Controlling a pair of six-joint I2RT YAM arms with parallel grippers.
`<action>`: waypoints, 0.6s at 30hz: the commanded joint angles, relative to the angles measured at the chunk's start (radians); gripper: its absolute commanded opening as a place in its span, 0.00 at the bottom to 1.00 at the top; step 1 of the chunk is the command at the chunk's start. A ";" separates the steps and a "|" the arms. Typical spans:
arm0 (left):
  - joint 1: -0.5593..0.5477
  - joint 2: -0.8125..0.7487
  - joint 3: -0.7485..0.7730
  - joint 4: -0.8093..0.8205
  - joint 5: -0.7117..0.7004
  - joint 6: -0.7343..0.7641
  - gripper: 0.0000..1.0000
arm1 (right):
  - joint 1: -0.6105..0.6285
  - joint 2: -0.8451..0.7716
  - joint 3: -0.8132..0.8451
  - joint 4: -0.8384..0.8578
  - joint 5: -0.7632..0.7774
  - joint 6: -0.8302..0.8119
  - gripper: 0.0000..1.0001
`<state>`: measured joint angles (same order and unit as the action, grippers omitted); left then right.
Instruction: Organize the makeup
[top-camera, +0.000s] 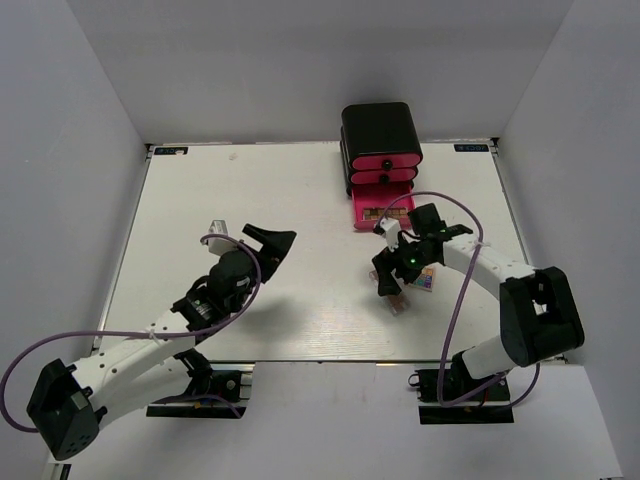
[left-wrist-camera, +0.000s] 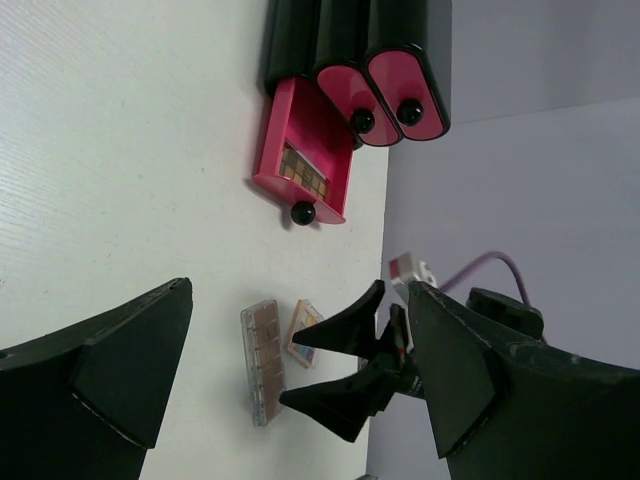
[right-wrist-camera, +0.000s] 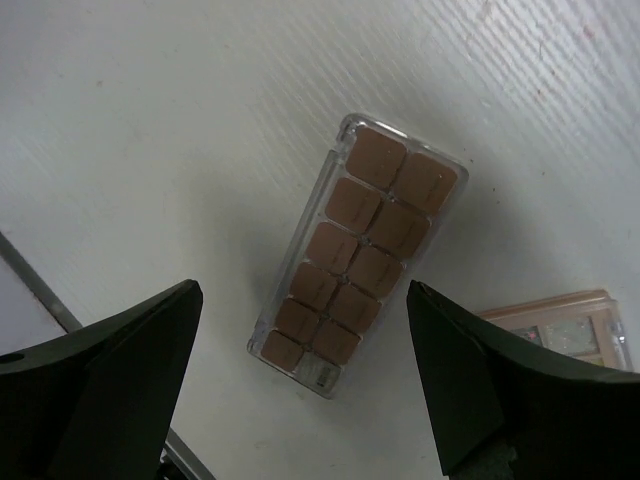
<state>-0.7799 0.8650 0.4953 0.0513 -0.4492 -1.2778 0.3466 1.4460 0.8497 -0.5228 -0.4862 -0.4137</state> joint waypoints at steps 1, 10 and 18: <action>0.001 -0.032 0.005 -0.045 0.014 0.029 0.98 | 0.051 0.020 0.040 0.021 0.159 0.145 0.89; 0.001 -0.054 0.022 -0.153 0.029 0.037 0.98 | 0.139 0.057 0.000 0.092 0.362 0.177 0.89; 0.001 -0.014 0.083 -0.261 0.041 0.058 0.98 | 0.195 0.073 -0.072 0.152 0.425 0.200 0.88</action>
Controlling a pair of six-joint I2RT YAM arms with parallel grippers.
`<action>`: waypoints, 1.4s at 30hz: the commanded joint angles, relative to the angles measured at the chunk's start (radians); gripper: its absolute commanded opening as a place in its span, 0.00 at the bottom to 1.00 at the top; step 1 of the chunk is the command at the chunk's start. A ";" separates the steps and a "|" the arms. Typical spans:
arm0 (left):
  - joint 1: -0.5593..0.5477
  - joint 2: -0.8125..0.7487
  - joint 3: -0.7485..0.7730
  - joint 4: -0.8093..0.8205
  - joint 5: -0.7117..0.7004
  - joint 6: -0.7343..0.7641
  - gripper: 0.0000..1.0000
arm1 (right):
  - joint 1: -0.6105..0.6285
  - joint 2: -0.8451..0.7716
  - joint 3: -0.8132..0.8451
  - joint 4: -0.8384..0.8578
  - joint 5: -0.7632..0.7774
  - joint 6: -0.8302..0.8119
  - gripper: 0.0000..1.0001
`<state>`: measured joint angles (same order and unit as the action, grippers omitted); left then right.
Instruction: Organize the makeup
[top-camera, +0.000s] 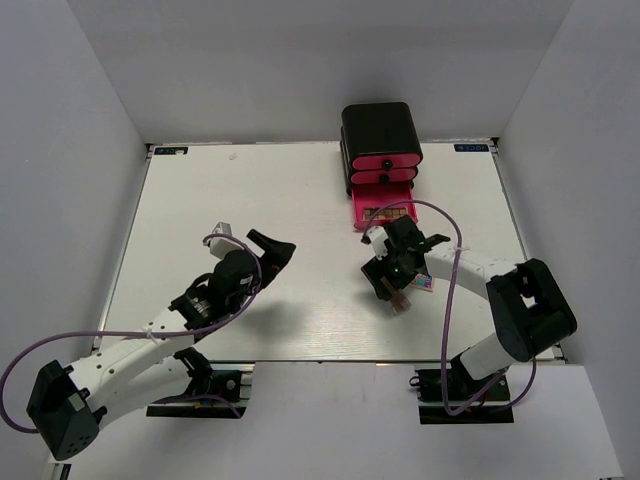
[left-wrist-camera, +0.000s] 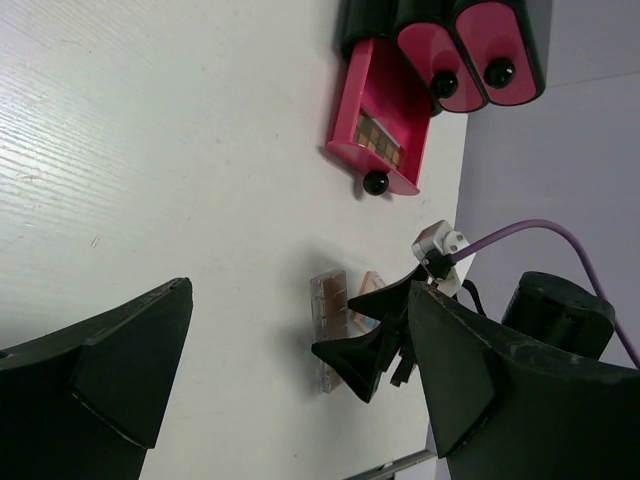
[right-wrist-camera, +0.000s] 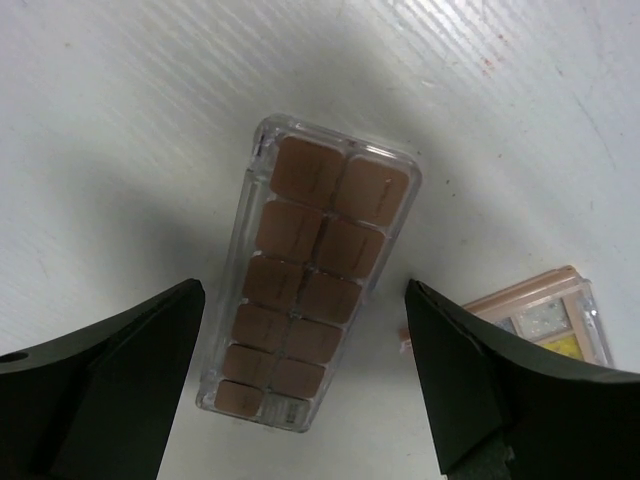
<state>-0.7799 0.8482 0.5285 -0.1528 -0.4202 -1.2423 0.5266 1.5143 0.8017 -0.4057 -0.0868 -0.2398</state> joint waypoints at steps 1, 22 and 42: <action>0.001 0.006 0.051 -0.062 0.012 0.024 0.98 | 0.022 0.003 -0.027 0.036 0.024 0.030 0.86; 0.001 -0.014 0.038 -0.073 0.032 0.024 0.98 | -0.052 0.032 0.351 0.051 -0.139 -0.343 0.00; 0.001 0.006 0.021 -0.028 0.034 0.040 0.98 | -0.255 0.377 0.758 0.038 -0.370 -1.141 0.00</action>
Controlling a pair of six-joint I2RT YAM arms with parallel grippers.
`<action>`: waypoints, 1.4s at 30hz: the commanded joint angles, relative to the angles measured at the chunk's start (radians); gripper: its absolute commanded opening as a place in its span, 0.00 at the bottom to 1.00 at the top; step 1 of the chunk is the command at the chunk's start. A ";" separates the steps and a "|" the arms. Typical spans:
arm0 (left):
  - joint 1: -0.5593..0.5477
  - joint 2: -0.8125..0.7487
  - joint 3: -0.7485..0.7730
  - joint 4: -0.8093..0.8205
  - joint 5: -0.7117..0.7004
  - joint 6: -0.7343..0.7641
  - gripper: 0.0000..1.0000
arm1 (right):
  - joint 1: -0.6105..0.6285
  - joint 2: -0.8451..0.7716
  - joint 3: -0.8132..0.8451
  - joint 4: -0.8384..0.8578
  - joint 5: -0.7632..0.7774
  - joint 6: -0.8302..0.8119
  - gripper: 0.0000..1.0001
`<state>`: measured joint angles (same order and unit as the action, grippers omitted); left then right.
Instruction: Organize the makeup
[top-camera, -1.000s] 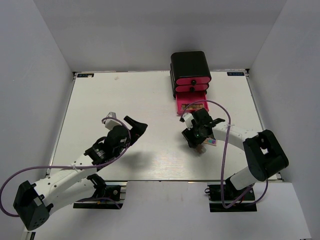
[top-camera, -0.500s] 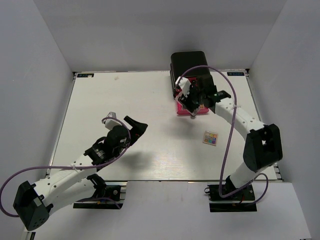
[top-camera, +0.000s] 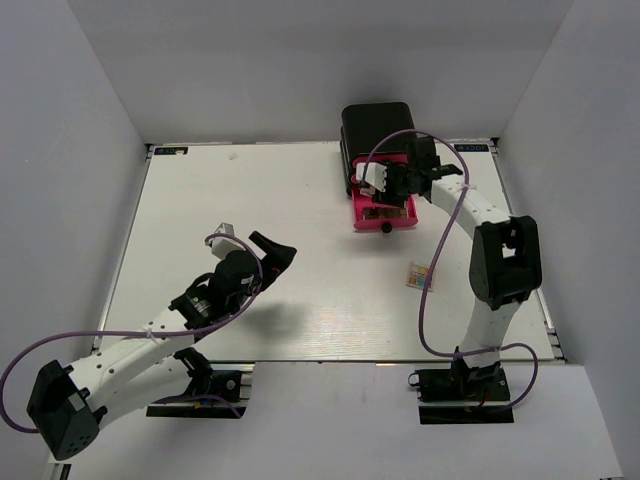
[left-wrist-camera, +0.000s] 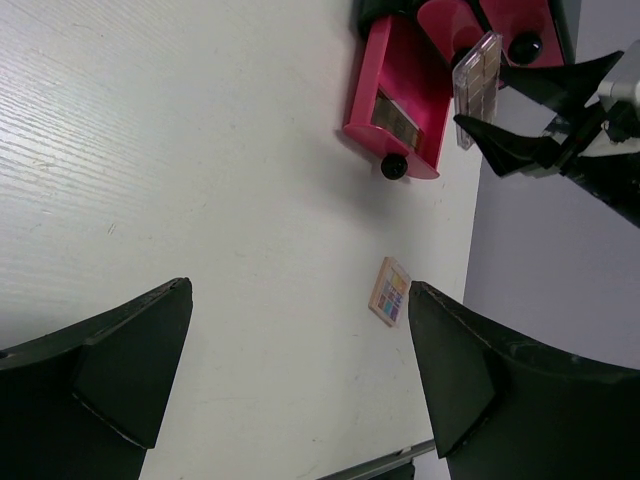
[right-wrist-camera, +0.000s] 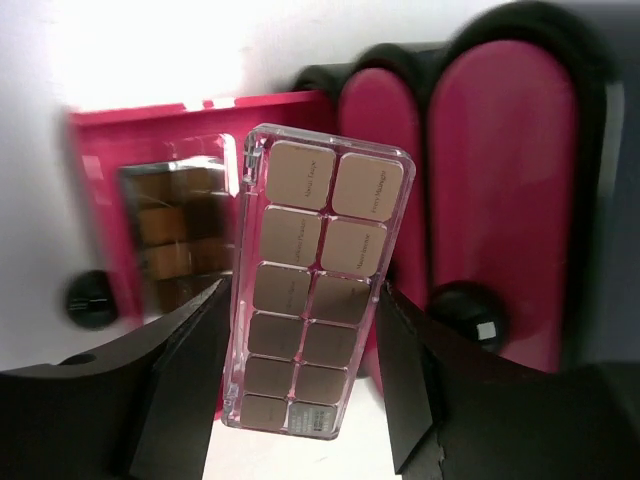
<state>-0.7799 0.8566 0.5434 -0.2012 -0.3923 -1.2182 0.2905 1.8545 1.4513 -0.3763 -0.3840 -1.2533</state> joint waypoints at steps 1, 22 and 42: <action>0.001 -0.002 0.004 0.022 0.004 0.014 0.98 | -0.027 0.057 0.139 -0.015 -0.075 -0.132 0.00; 0.001 0.068 0.018 0.077 0.029 0.037 0.98 | -0.037 0.117 0.112 -0.188 -0.116 -0.221 0.36; 0.001 0.084 0.021 0.088 0.053 0.040 0.98 | -0.056 0.052 0.026 -0.090 -0.102 -0.274 0.61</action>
<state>-0.7799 0.9482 0.5434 -0.1265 -0.3504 -1.1912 0.2375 1.9526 1.4879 -0.5171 -0.4786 -1.4654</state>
